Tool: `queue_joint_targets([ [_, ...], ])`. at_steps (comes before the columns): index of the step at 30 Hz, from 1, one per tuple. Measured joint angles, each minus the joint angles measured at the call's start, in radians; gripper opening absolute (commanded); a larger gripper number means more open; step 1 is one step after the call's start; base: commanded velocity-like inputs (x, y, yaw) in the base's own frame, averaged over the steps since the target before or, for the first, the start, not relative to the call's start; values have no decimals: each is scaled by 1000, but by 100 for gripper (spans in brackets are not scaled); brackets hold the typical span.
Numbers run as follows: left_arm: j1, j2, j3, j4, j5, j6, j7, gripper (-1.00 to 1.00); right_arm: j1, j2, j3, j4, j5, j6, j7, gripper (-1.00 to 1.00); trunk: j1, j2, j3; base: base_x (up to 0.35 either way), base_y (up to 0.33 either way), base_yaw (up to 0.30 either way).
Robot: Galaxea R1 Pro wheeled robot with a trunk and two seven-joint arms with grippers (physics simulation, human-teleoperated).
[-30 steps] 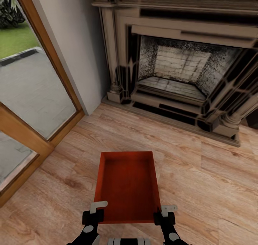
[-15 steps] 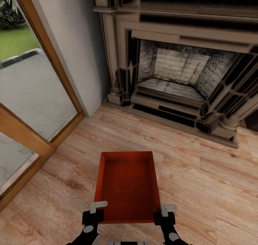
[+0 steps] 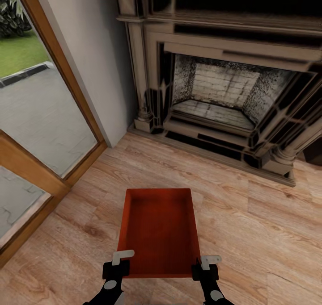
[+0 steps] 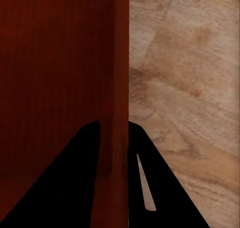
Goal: Move the two storage containers from the living room to the garage. In the garage, place one container on the floor and stack the other container on top of it (either order is fine).
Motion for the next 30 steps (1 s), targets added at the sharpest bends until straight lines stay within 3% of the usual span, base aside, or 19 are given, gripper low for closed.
queue_joint_targets([
  [30,0,1,2,-2,-4,-1,-5,-100,0,1,3,4,-7,-9,-1,-100,-115,210,94,0,0,0],
])
